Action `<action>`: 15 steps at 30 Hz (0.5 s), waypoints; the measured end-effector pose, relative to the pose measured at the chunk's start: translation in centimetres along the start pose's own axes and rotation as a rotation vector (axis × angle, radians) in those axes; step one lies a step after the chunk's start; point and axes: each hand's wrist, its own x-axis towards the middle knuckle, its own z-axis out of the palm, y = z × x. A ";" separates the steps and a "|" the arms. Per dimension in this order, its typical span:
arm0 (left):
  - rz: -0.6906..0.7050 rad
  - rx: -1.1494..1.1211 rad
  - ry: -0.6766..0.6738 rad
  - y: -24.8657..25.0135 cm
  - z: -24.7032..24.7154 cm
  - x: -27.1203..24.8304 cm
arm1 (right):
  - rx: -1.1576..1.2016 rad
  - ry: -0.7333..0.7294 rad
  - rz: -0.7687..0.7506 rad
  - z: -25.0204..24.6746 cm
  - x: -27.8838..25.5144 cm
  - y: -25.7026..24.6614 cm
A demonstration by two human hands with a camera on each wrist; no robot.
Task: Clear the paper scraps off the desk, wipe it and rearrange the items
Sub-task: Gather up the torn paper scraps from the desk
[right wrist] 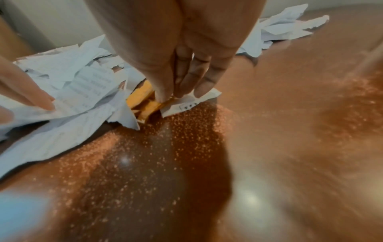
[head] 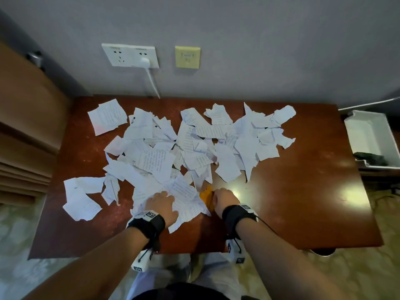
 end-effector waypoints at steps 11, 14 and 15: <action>-0.043 0.019 -0.014 0.4 -1.1 0.1 | 0.067 0.019 0.099 0.3 1.6 -1.6; -0.021 -0.026 0.012 0.1 -0.8 -0.2 | 0.159 -0.075 0.060 1.3 3.0 -1.7; -0.003 -0.033 0.023 0.2 -0.8 -0.3 | 0.173 -0.079 0.050 1.2 3.0 -1.8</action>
